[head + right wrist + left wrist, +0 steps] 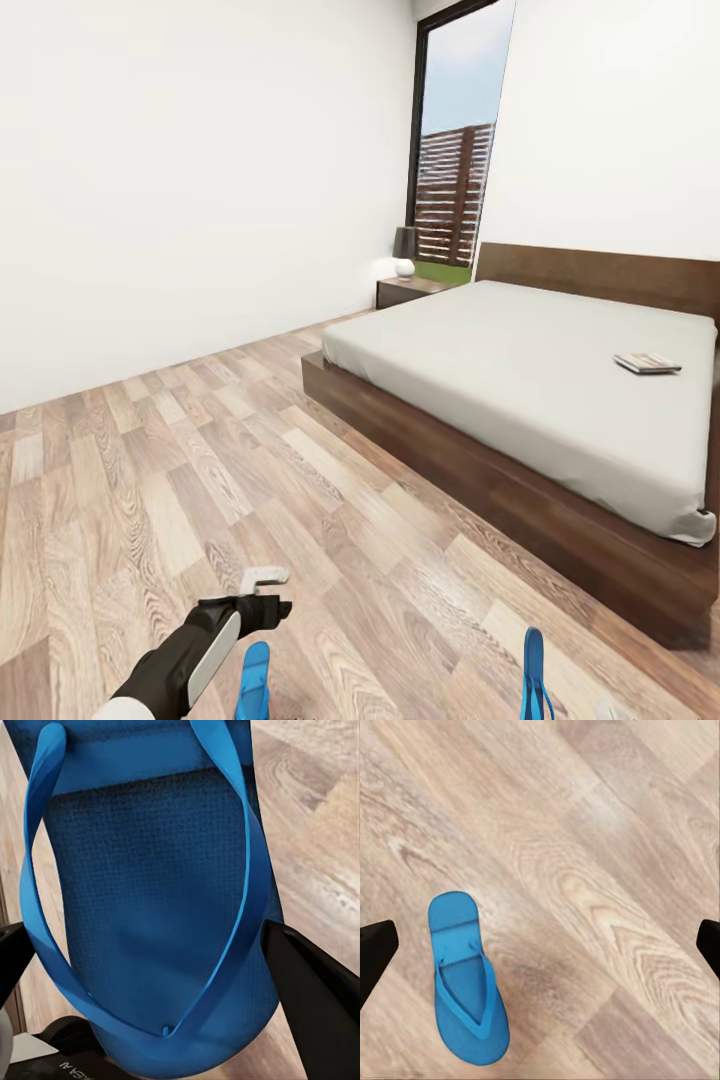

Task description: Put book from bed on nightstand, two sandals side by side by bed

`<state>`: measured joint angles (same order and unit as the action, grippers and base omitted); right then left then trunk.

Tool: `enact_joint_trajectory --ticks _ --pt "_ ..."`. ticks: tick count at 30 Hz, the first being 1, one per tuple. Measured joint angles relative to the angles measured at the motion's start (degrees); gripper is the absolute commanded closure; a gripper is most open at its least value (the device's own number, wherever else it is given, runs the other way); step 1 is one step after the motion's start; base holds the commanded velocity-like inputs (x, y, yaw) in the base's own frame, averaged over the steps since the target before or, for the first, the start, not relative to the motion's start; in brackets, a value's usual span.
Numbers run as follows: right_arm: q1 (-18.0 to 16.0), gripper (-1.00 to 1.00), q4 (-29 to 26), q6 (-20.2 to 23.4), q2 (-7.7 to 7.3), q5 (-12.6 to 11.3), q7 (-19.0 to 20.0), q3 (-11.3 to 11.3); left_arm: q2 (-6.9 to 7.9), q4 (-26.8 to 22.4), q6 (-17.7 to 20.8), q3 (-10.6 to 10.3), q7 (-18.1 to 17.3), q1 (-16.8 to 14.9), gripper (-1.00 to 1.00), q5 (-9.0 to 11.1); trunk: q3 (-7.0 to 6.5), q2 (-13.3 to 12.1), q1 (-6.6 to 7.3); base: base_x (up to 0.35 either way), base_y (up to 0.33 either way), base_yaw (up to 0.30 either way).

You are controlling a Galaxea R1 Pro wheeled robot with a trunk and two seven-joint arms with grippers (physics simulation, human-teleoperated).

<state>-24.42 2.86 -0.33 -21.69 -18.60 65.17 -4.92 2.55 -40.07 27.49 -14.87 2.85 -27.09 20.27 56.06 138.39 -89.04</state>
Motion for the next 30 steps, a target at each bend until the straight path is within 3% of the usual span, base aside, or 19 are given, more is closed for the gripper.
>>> enact_joint_trajectory --ticks 4,7,8,15,21,23,24,27,30 --pt "0.0 1.0 0.0 0.0 0.0 0.0 0.0 0.0 0.29 0.0 0.3 0.3 2.1 -0.1 -1.0 -0.1 0.72 1.6 -0.88 0.0 0.0 0.0" --pt "0.0 1.0 0.0 0.0 -0.12 0.0 0.0 0.0 0.37 0.0 0.3 0.5 5.5 -0.1 -1.0 -0.1 1.26 2.8 -1.54 0.0 0.0 0.0" --pt "0.0 1.0 -0.1 0.0 -0.22 0.0 0.0 -0.1 0.28 0.0 0.3 0.6 8.2 -0.1 -1.0 -0.2 1.44 3.2 -1.76 0.0 0.0 0.0" --pt "-0.2 1.0 -1.4 2.0 -0.37 -0.1 0.2 -0.3 0.06 0.0 0.3 0.5 10.4 -0.1 -1.0 -0.1 2.82 4.9 -2.72 0.0 0.0 0.0" --pt "-0.4 1.0 -19.6 26.3 -0.41 -0.8 0.5 -1.4 -0.16 0.0 0.3 0.4 10.5 -0.1 -1.0 -0.1 4.14 4.9 -2.87 0.0 0.0 0.0" --pt "-0.5 1.0 -24.1 31.8 -0.44 -3.8 0.7 -2.8 -0.17 0.0 0.3 0.4 10.4 -0.1 -1.0 -0.1 4.58 5.0 -2.93 0.0 0.0 0.0" --pt "-0.5 1.0 -25.7 35.0 -0.57 -7.2 0.8 -4.5 -0.26 0.0 0.3 0.3 10.4 -0.1 -1.0 -0.1 4.8 5.0 -2.95 0.0 0.0 0.0" --pt "-0.4 1.0 -27.1 40.6 -2.35 -14.4 0.9 -6.5 -0.39 0.0 0.4 0.2 10.4 -0.1 -1.0 -0.1 5.47 5.0 -3.03 0.0 0.0 0.0" --pt "-0.4 1.0 -27.5 43.3 -3.42 -18.0 1.0 -7.0 -0.43 0.0 0.4 0.3 10.4 -0.1 -1.0 0.1 5.93 5.1 -3.08 0.0 0.0 0.0"
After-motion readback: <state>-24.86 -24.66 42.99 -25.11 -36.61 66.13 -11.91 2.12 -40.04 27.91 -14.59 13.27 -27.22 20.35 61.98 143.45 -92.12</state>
